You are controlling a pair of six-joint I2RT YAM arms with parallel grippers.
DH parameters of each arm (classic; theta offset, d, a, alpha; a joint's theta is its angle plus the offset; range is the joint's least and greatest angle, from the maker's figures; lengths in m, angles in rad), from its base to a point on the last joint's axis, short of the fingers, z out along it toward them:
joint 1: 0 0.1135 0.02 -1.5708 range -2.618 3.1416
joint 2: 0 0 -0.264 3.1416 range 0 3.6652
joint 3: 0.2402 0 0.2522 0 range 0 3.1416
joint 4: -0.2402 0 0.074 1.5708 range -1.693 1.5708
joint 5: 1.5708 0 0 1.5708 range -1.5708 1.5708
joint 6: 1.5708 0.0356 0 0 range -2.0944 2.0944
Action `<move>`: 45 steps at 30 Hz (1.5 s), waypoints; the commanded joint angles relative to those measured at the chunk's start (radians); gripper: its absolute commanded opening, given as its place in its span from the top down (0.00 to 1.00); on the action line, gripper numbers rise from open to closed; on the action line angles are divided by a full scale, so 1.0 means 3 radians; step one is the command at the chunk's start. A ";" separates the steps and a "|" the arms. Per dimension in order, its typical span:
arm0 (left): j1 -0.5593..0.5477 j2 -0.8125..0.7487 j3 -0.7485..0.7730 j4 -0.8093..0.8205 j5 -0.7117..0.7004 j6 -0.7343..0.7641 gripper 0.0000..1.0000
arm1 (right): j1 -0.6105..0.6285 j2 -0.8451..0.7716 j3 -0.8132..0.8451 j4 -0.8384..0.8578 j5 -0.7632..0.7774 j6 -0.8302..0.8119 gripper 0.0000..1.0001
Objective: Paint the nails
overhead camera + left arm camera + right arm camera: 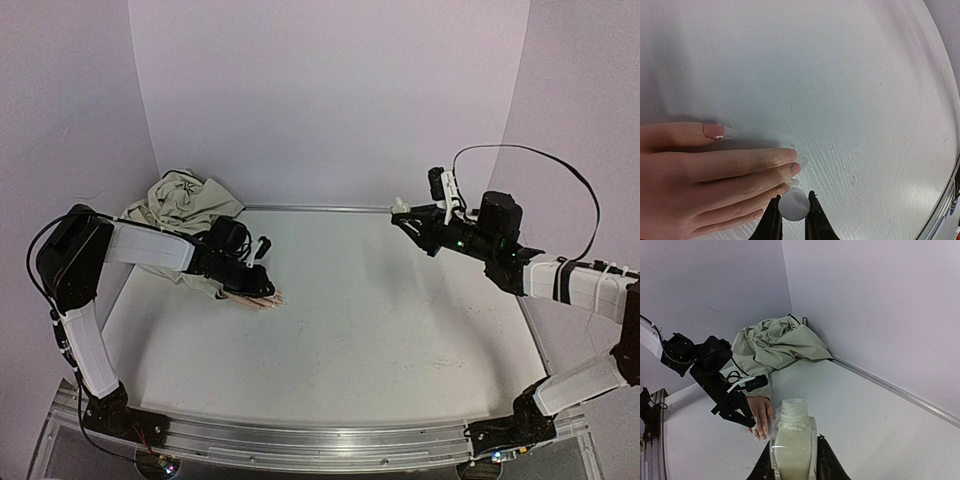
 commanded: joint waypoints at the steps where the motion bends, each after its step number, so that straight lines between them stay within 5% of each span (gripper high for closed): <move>1: 0.0004 0.0002 0.0140 0.0118 -0.0027 0.0003 1.00 | -0.0011 -0.0036 0.0045 0.0258 -0.0072 0.0043 1.00; 45: -0.0120 0.0222 0.0306 0.0125 -0.0010 -0.0009 1.00 | -0.0027 -0.0021 0.0039 0.0269 -0.0102 0.0065 1.00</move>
